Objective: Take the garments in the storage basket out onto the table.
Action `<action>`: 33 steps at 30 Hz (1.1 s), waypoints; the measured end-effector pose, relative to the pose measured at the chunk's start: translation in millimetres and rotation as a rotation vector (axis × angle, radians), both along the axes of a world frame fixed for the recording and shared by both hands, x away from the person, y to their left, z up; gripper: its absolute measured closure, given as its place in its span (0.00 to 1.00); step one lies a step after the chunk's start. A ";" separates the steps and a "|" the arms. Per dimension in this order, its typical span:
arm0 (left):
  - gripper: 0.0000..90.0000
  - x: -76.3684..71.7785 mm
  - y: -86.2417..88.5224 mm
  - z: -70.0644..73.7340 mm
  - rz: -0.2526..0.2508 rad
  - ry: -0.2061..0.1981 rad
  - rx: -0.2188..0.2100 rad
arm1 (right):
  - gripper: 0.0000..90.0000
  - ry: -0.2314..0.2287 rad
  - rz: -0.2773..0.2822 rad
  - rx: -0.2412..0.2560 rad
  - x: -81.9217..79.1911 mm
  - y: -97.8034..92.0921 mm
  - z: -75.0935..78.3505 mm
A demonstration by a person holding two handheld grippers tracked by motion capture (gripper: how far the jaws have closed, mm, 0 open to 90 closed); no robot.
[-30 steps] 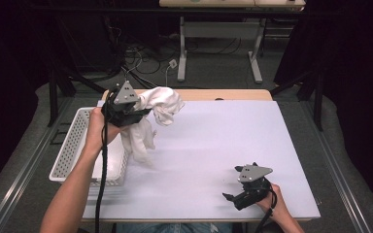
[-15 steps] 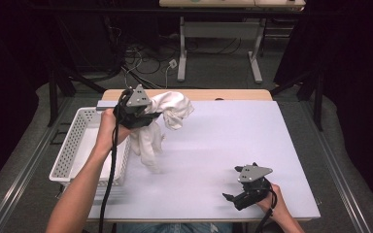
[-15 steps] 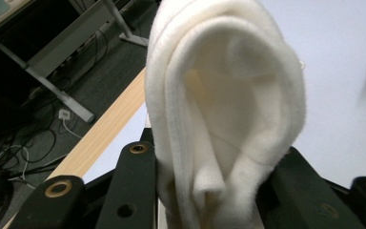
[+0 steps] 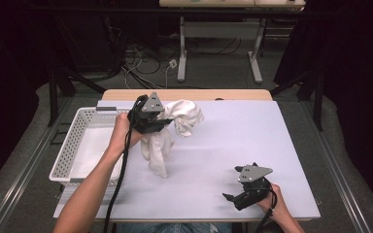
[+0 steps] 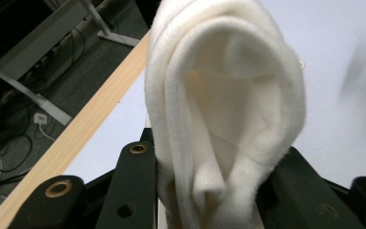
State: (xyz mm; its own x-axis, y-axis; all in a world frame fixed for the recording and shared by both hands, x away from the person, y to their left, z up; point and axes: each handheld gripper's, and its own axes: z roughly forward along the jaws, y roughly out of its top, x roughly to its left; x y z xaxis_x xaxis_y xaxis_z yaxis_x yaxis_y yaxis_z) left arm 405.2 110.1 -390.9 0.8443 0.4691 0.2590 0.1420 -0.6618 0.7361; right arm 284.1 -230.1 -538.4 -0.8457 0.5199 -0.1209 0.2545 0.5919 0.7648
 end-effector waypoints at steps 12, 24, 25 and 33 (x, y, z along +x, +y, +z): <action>0.77 6.2 -29.4 -34.1 -0.042 0.074 0.016 | 0.02 0.002 0.003 -0.003 -0.8 -0.2 0.3; 0.76 14.2 -56.2 -79.5 -0.084 0.184 0.077 | 0.02 0.001 0.005 -0.003 -0.8 0.1 0.1; 0.75 15.1 -57.2 -81.7 -0.087 0.194 0.076 | 0.02 0.003 0.006 -0.003 -0.6 0.2 0.0; 0.73 16.0 -67.4 -109.6 -0.093 0.267 0.113 | 0.02 0.006 0.005 -0.003 -1.0 0.3 0.1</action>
State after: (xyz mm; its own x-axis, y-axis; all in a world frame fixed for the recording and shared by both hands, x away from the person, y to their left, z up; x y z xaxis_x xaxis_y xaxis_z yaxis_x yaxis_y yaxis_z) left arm 421.2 42.8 -500.6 0.9276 0.3672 0.0679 0.2554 -0.7565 0.6020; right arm 283.2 -229.7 -538.3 -0.8489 0.5155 -0.1173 0.2564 0.5955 0.7614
